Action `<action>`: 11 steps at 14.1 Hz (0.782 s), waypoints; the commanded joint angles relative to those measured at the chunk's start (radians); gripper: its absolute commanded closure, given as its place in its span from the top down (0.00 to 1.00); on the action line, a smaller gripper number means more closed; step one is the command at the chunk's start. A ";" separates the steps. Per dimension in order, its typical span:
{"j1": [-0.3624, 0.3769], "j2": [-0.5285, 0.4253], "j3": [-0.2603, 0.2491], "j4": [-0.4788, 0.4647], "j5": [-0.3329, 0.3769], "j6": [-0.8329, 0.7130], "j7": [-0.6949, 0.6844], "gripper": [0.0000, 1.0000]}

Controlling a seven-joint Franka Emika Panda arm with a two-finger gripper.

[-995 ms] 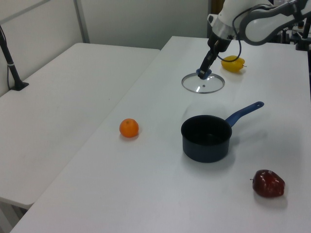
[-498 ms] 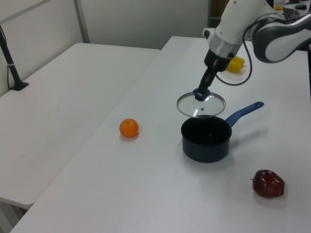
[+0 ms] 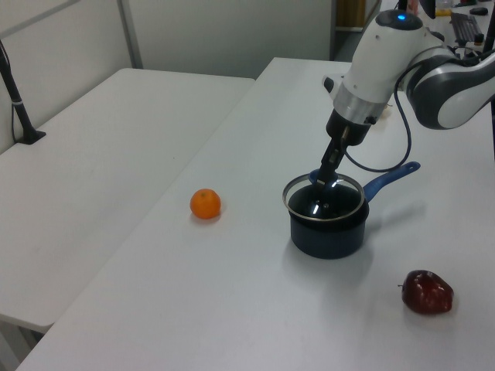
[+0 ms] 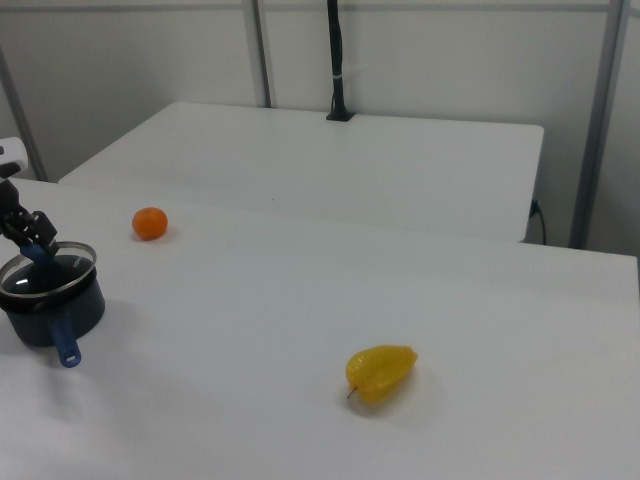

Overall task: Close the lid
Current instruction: 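Lift the glass lid and carry it toward the black saucepan, then lower the lid onto the saucepan rim and open the gripper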

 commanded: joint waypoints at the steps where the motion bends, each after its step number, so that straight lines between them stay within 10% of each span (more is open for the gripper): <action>1: 0.018 -0.012 -0.007 -0.013 -0.036 -0.022 0.052 0.38; 11: 0.021 -0.015 -0.003 -0.033 -0.036 -0.074 0.067 0.38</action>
